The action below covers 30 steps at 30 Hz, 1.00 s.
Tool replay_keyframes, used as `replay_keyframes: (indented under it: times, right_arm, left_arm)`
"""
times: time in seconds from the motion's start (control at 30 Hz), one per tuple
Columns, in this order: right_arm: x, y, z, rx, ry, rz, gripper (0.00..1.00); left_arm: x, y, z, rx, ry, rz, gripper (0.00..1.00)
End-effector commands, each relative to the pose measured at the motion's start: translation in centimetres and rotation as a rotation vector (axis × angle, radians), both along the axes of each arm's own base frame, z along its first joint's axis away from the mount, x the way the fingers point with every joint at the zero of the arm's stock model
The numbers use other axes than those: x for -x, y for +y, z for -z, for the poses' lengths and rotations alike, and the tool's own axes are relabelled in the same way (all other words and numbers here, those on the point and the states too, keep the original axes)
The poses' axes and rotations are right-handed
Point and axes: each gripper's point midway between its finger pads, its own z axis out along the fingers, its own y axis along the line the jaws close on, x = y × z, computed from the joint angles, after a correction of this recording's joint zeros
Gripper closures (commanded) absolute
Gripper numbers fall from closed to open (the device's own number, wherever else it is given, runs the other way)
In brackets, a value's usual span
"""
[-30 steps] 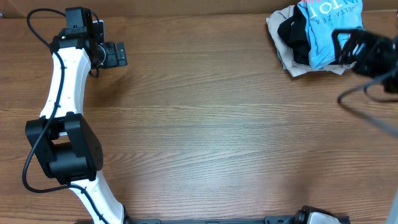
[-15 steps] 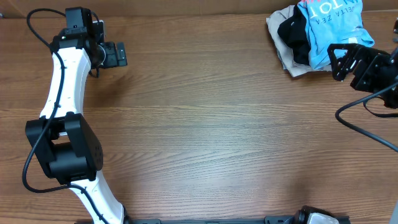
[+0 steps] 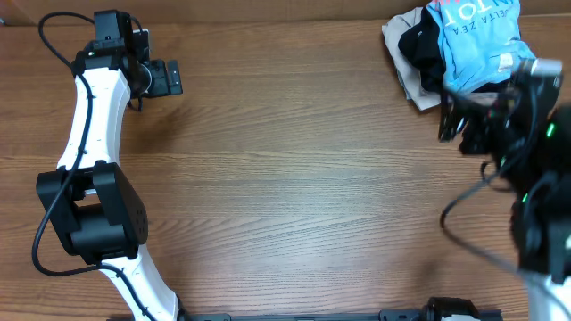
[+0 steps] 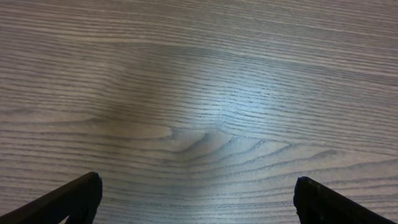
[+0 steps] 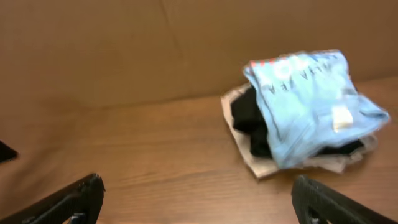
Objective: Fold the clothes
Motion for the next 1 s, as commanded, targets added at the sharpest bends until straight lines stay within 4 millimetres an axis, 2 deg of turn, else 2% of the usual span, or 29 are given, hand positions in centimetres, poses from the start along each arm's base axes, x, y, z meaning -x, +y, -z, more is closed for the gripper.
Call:
replay_keyframes:
  times: [0.0, 0.03, 0.07, 0.2, 0.4, 0.53, 0.8, 0.97]
  right_arm:
    - [1.8, 0.1, 3.2, 0.023, -0.039, 0.015, 0.0]
    - [2.2, 0.2, 4.3, 0.024, -0.054, 0.011, 0.0]
    - [2.9, 0.4, 6.2, 0.025, -0.085, 0.006, 0.0]
    - [4.3, 1.0, 10.1, 0.026, -0.156, -0.012, 0.0]
    - [5.7, 1.2, 14.2, 0.028, -0.249, -0.018, 0.0]
    - [6.2, 1.2, 15.9, 0.026, -0.29, -0.016, 0.0]
    - [7.2, 1.4, 16.7, 0.028, -0.387, -0.02, 0.0]
    - [7.1, 1.4, 18.1, 0.028, -0.378, -0.02, 0.0]
  left_arm:
    - [0.2, 0.2, 0.0, 0.001, 0.002, -0.014, 0.0]
    - [0.2, 0.2, 0.0, 0.001, 0.002, -0.014, 0.0]
    - [0.2, 0.2, 0.0, 0.001, 0.002, -0.014, 0.0]
    - [0.2, 0.2, 0.0, 0.001, 0.001, -0.014, 0.0]
    - [0.2, 0.2, 0.0, 0.001, 0.002, -0.014, 0.0]
    - [0.2, 0.2, 0.0, 0.001, 0.001, -0.014, 0.0]
    - [0.2, 0.2, 0.0, 0.001, 0.001, -0.014, 0.0]
    - [0.2, 0.2, 0.0, 0.001, 0.001, -0.014, 0.0]
